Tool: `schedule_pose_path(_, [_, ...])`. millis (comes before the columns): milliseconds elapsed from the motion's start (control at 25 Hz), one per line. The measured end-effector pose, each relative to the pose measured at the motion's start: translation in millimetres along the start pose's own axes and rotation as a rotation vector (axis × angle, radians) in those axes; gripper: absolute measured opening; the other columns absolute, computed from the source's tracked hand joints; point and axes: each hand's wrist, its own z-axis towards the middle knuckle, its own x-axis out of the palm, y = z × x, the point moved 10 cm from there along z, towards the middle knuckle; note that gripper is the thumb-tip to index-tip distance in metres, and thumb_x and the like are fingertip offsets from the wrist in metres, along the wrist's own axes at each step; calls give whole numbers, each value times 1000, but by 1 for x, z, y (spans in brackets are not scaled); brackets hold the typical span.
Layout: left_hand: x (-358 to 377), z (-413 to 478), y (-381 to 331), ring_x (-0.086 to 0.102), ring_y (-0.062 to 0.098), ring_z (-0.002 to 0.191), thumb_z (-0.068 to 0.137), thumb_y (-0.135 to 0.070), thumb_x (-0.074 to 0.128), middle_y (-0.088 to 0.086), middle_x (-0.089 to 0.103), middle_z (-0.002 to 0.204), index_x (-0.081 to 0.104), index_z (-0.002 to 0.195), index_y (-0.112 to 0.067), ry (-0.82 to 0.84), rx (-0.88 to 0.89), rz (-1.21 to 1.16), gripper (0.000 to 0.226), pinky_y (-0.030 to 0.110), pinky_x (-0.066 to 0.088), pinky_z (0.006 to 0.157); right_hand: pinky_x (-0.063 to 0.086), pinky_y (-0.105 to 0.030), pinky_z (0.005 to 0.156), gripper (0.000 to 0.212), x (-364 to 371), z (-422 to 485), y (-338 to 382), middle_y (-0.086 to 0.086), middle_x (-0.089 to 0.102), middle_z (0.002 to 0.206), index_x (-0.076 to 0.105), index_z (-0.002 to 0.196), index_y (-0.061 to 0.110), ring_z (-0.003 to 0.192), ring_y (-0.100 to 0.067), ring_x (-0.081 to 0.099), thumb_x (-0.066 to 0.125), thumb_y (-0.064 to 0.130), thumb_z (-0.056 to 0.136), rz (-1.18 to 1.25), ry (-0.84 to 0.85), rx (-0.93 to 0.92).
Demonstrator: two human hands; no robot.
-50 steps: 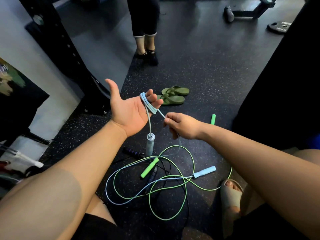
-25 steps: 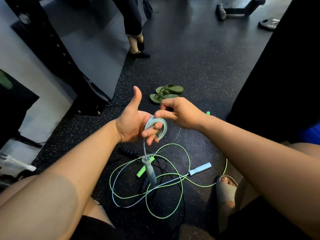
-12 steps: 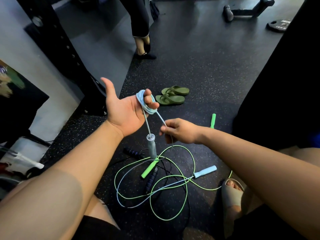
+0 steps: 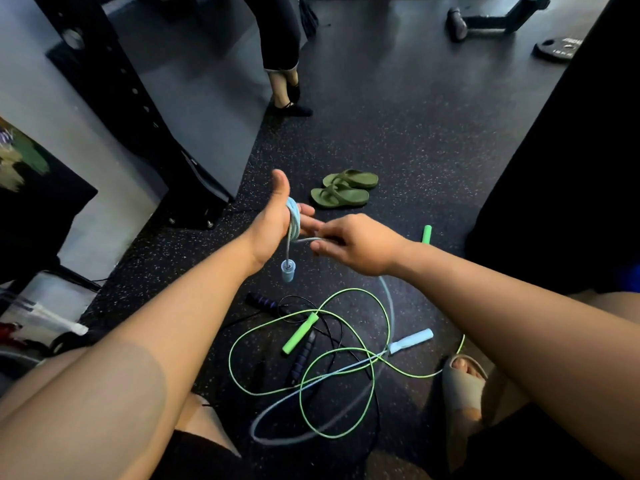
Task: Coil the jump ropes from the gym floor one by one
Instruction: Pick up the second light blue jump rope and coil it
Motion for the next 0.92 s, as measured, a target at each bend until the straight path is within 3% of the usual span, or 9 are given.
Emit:
schedule_pose_path(80, [12, -3, 9, 69, 27, 107, 42, -108, 3, 18, 75, 100, 68, 108, -5, 126, -40, 164, 139, 47, 33, 115, 43, -31, 59, 26, -11, 0, 0, 7, 63, 70, 71, 87, 20, 62, -11, 56, 67, 45, 91, -10, -55, -14])
schedule_pose_path(200, [31, -14, 19, 71, 36, 100, 60, -98, -13, 25, 74, 97, 70, 97, 1, 304, -128, 231, 134, 47, 33, 113, 35, -14, 53, 22, -33, -3, 1, 18, 57, 64, 72, 85, 30, 61, 2, 53, 76, 51, 80, -52, -147, -51])
schedule_pose_path(320, [43, -26, 17, 72, 35, 81, 70, -85, -23, 24, 72, 77, 65, 88, 2, 404, -174, 221, 125, 41, 44, 96, 33, -5, 60, 20, -42, -7, 14, 19, 56, 77, 73, 90, 27, 74, 1, 49, 75, 45, 82, -101, -215, -199])
schedule_pose_path(400, [50, -32, 14, 67, 35, 68, 64, -91, -17, 18, 64, 60, 60, 79, 0, 480, -206, 111, 121, 38, 51, 83, 36, -8, 65, 19, -41, -7, 18, 17, 58, 83, 71, 93, 22, 76, 0, 51, 71, 41, 88, -66, -211, -256])
schedule_pose_path(520, [54, -39, 3, 60, 30, 51, 55, -98, -14, 8, 49, 44, 53, 68, -7, 563, -210, -128, 114, 38, 53, 81, 45, -22, 67, 18, -35, -5, 8, 9, 64, 82, 68, 94, 15, 73, -7, 56, 63, 32, 96, 66, -192, -205])
schedule_pose_path(640, [47, -41, -11, 54, 27, 45, 52, -100, -14, 2, 39, 38, 48, 63, -11, 522, -181, -327, 109, 38, 49, 81, 47, -31, 67, 21, -25, -6, -15, 0, 65, 75, 63, 90, 14, 67, -12, 56, 52, 28, 102, 235, -186, -25])
schedule_pose_path(720, [37, -39, -19, 52, 27, 47, 51, -102, -11, 1, 38, 40, 48, 64, -12, 446, -145, -480, 109, 38, 46, 83, 49, -34, 68, 25, -14, -6, -23, 3, 64, 72, 59, 84, 19, 64, -9, 55, 47, 28, 104, 270, -173, 30])
schedule_pose_path(840, [23, -34, -31, 54, 26, 60, 50, -106, 2, 1, 45, 54, 55, 74, -9, 361, -53, -731, 113, 35, 40, 91, 49, -35, 67, 26, 6, -3, -30, -1, 69, 72, 55, 80, 29, 62, -10, 57, 46, 31, 104, 322, -94, 96])
schedule_pose_path(920, [13, -31, -38, 57, 28, 73, 52, -107, 14, 4, 52, 69, 60, 84, -6, 307, 20, -895, 115, 34, 46, 92, 47, -29, 63, 22, 21, -2, -30, -5, 70, 72, 58, 84, 27, 59, -10, 57, 49, 29, 104, 373, -14, 129])
